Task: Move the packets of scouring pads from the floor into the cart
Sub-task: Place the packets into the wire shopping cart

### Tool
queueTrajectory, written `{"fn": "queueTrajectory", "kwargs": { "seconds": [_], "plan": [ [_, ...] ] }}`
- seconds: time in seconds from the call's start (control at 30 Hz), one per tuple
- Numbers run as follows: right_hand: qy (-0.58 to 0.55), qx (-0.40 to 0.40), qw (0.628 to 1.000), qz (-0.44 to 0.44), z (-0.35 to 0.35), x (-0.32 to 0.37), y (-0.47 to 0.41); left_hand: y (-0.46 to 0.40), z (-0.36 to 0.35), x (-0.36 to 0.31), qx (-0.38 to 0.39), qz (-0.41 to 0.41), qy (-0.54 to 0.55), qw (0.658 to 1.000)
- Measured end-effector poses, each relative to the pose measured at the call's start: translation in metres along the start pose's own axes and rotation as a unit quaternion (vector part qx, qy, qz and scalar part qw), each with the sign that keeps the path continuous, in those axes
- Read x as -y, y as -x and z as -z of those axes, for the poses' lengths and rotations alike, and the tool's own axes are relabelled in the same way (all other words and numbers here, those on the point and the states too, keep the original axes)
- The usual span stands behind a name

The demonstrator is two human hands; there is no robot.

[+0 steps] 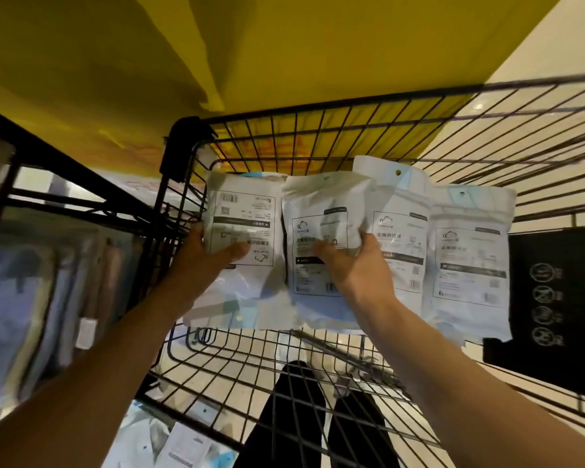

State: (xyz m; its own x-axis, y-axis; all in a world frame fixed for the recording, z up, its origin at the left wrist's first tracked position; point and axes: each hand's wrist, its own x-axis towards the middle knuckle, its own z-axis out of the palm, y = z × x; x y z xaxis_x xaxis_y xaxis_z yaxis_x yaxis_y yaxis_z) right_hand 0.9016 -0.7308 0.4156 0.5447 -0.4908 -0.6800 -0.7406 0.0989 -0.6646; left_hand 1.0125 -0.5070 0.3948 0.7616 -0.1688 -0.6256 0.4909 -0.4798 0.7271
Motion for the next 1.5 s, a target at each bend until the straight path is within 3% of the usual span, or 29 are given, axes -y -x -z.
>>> {"fn": "queueTrajectory", "kwargs": {
  "seconds": [0.13,0.33,0.57,0.77,1.0,1.33,1.5],
  "plan": [
    [0.004,0.001,1.0,0.021,0.013,0.01,0.031,0.025,0.003,-0.014,-0.03,-0.032,-0.006,0.999],
    [0.042,-0.007,0.999,0.024,0.055,0.014,0.12,0.127,0.009,-0.037,0.04,-0.063,-0.135,0.988],
    [0.012,0.061,0.997,0.046,0.117,0.002,0.229,0.256,0.003,-0.058,0.084,-0.06,-0.074,0.992],
    [0.013,0.124,0.988,0.088,0.159,-0.019,0.274,0.341,0.004,-0.031,0.021,-0.053,0.005,0.998],
    [0.076,0.216,0.968,0.102,0.185,-0.025,0.292,0.447,-0.021,0.024,-0.107,-0.011,0.115,0.988],
    [0.22,0.361,0.897,0.129,0.14,-0.036,0.33,0.612,-0.049,0.121,-0.312,0.124,0.244,0.91],
    [0.265,0.41,0.857,0.168,0.101,-0.059,0.364,0.677,-0.071,0.183,-0.382,0.197,0.206,0.879]
  ]
}}
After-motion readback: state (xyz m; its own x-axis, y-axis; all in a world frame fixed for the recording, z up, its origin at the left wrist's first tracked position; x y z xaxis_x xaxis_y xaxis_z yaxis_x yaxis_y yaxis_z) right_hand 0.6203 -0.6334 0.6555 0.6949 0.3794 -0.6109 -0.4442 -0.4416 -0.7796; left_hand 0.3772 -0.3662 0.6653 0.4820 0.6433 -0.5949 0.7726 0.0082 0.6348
